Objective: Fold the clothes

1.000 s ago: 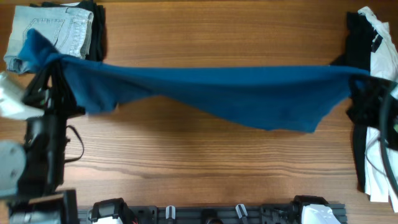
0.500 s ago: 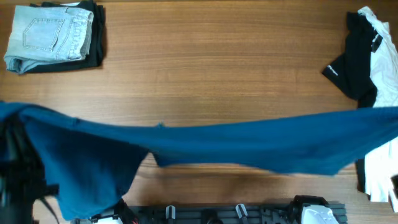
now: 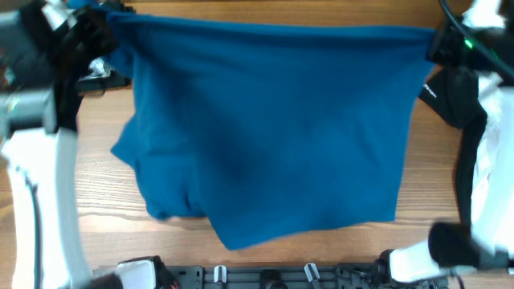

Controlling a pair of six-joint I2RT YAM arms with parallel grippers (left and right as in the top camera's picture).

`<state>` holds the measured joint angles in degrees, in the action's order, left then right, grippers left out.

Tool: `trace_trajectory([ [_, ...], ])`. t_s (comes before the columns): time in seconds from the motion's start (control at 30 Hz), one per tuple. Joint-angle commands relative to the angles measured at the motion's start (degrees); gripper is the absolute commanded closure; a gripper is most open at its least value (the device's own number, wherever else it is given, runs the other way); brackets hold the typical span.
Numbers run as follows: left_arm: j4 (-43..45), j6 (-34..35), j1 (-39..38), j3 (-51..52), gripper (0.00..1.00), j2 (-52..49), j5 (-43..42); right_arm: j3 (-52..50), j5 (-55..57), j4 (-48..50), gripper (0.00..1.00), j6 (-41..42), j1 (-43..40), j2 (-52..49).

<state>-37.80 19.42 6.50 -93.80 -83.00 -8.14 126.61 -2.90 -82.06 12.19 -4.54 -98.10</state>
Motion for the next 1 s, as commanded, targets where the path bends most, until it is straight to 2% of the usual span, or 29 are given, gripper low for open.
trace_trajectory([
  [0.0, 8.52, -1.22, -3.39, -0.24, 0.96, -11.87, 1.11, -0.11, 2.91, 4.57, 0.95, -1.57, -0.31, -10.62],
  [0.03, 13.49, -1.20, -4.72, -0.24, 0.96, -16.28, 1.11, -0.11, 2.91, 8.66, 0.96, -1.70, -0.31, -15.78],
  [0.2, 28.76, -0.98, -8.33, -0.24, 0.96, -29.03, 1.14, -0.11, 2.91, 21.49, 0.96, -1.46, -0.37, -29.03],
  [0.3, 38.69, -1.01, -10.56, -0.24, 0.96, -36.92, 1.18, -0.11, 2.25, 28.81, 0.96, -1.27, -0.37, -35.36],
  [0.43, 47.34, -1.01, -11.93, -0.24, 0.96, -43.17, 1.40, -0.11, 1.84, 35.10, 0.96, -0.81, -0.37, -39.06],
  [0.6, 49.62, -1.01, -12.02, -0.24, 0.96, -45.81, 2.89, -0.11, 1.88, 38.32, 0.96, -0.90, -0.63, -39.71],
  [0.83, 49.64, -1.01, -11.41, -0.24, 0.96, -45.72, 3.04, -0.09, -0.22, 36.98, 0.96, -1.73, -1.88, -39.56],
  [0.97, 48.63, -1.01, -10.03, -0.24, 0.96, -43.52, -1.07, -0.07, -5.75, 34.88, 0.96, -3.23, -3.34, -39.12],
])
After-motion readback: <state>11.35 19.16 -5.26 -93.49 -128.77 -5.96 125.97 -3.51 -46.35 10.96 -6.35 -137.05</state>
